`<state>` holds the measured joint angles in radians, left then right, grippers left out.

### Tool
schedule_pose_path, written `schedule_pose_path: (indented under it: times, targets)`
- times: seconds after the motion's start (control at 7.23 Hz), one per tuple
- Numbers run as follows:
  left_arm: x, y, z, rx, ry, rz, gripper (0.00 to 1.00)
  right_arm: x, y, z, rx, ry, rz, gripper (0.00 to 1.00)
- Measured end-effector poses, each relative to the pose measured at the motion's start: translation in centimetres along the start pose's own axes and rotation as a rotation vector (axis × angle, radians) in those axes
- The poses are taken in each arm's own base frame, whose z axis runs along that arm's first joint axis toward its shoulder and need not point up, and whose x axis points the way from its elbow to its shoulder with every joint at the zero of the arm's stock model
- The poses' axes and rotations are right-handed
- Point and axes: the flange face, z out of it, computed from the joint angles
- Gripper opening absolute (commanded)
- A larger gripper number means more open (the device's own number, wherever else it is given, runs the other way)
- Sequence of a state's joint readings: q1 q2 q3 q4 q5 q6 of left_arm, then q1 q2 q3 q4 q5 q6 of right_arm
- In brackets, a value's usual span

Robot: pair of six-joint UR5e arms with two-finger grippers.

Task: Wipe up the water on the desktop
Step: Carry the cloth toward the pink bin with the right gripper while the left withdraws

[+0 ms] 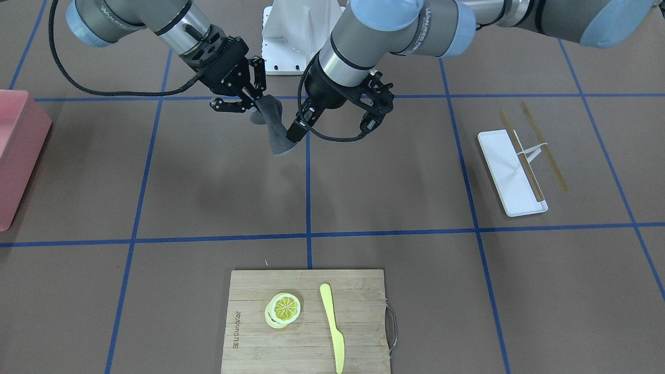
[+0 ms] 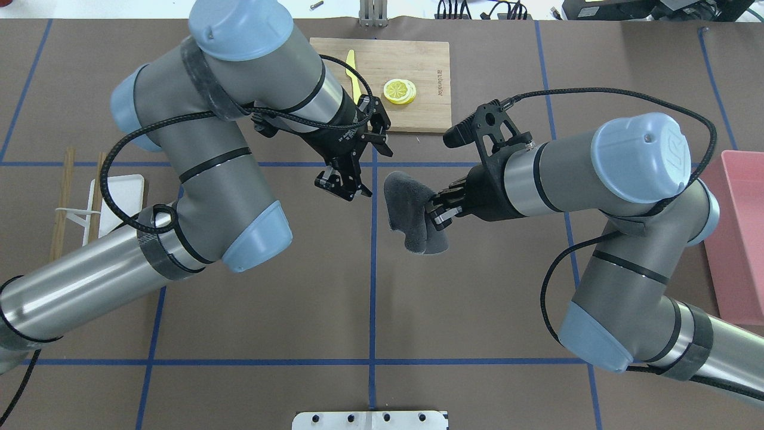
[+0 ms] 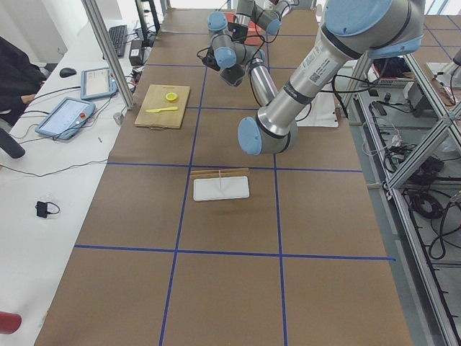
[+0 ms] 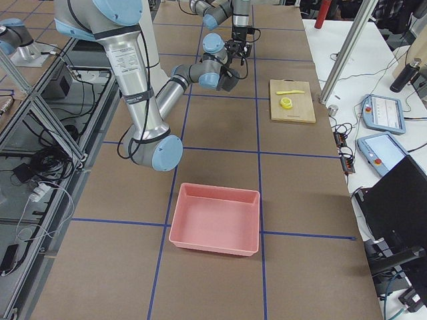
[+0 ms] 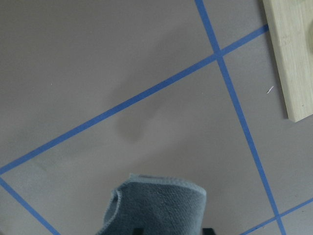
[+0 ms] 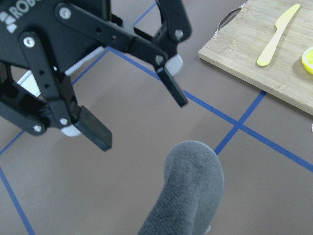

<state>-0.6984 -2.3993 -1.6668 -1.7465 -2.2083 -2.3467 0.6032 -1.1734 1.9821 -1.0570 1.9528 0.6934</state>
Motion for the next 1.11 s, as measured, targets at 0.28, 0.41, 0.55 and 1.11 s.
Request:
schedule_pose_path:
  times: [0.28,0.41,0.55,1.11]
  targets:
    - [0.0,-4.5,-1.2,0.053,0.012,0.064,0.98,2.1,-0.3,-1.1,-0.020,0.033,0.027,0.00]
    - [0.2,-6.8,-2.4,0.086,0.013,0.125,0.98,4.1,-0.4,-1.9,-0.054,0.091,0.064,0.00]
    - [0.0,-9.2,-4.0,0.127,0.003,0.191,0.98,6.1,-0.4,-2.6,-0.105,0.163,0.092,0.00]
    - [-2.2,-17.0,-11.9,0.287,-0.067,0.500,0.98,17.7,3.9,-4.7,-0.304,0.373,-0.032,0.00]
